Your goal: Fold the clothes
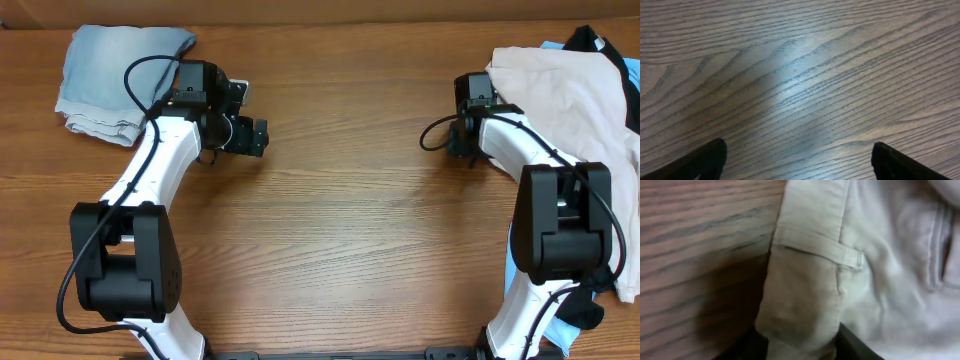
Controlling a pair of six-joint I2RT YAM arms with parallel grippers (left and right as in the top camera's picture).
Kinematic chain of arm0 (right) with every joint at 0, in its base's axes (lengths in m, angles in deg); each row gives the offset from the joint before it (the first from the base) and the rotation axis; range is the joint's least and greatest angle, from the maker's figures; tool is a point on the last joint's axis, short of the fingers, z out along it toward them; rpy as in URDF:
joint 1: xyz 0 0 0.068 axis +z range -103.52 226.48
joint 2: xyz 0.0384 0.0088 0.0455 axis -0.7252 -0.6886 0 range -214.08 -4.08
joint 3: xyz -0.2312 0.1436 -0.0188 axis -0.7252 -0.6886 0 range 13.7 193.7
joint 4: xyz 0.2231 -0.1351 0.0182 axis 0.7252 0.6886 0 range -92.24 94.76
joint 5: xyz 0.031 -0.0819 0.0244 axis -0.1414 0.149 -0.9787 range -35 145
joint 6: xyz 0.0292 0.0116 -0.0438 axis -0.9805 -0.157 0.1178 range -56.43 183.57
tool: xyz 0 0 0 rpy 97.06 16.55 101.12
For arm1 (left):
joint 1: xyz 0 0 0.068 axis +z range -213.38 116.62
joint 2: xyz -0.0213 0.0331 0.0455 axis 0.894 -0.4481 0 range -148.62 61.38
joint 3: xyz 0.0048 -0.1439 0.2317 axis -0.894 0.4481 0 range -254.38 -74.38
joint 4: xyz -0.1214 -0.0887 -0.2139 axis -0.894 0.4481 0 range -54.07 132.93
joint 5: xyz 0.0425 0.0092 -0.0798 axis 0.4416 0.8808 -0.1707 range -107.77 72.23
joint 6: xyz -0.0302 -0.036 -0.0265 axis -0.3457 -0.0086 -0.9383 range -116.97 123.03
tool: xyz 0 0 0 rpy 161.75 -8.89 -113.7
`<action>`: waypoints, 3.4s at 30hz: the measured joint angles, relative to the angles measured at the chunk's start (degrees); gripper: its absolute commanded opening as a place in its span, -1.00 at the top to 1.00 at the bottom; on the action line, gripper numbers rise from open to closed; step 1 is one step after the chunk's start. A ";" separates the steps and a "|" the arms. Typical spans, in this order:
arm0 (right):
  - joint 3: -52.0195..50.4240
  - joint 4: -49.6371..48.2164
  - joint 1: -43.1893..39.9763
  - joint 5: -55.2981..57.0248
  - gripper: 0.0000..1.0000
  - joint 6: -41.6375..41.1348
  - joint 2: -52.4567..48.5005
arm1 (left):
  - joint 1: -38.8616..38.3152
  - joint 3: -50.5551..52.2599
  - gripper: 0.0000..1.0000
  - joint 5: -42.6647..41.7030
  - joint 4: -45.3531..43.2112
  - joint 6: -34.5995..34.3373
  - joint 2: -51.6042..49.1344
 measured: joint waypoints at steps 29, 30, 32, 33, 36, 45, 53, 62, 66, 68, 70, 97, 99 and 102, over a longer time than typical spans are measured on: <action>43.39 35.45 32.37 -16.59 0.88 2.69 7.65 | 8.26 -42.69 -0.63 2.86 26.34 -2.75 -0.04; 43.17 35.67 34.05 -18.10 0.85 2.69 7.45 | 8.70 -42.69 -0.63 3.41 27.15 -2.73 -0.04; 42.51 35.67 36.74 -20.61 0.68 2.43 6.97 | 9.46 -42.69 -0.64 4.15 28.46 -2.71 -0.04; 42.05 35.74 37.86 -21.68 0.54 2.14 6.71 | 9.92 -42.69 -0.64 4.39 28.92 -2.51 -0.04; 40.54 35.89 39.60 -23.91 0.21 0.85 6.03 | 10.73 -42.69 -0.65 5.03 29.86 -1.79 -0.04; 39.26 39.36 38.42 -29.75 -0.39 -0.22 5.44 | 11.39 -42.69 -0.67 5.60 30.21 -0.81 -0.04; 37.92 46.07 32.72 -30.82 -0.46 -0.81 5.44 | 11.04 -41.38 -0.71 3.21 34.56 0.83 -0.04; 22.01 34.51 34.45 -30.77 -0.49 -0.11 5.35 | 11.82 -35.95 -0.76 2.16 31.50 0.04 -0.28; 18.62 30.64 37.97 -30.58 -0.49 0.00 5.33 | 12.90 -35.95 -0.74 2.08 31.93 -0.22 -0.50; 18.56 29.42 38.47 -30.64 -0.49 -0.44 5.33 | 13.00 -35.87 -0.73 1.57 34.12 -0.09 -0.66; 18.56 28.55 37.86 -30.36 -0.49 -1.16 5.33 | 12.74 -35.54 -0.68 -0.15 37.05 0.61 -1.33; 21.31 31.36 10.58 -36.48 -0.58 -2.36 5.35 | 4.59 -29.75 -0.82 -3.50 31.23 10.99 -21.92; 21.31 30.69 10.58 -36.68 -0.60 -2.19 5.35 | 4.63 -29.75 -0.83 -2.16 28.50 11.08 -21.92; 21.31 30.23 10.58 -36.87 -0.60 -2.03 5.35 | 4.63 -29.75 -0.73 -1.57 27.08 11.06 -21.92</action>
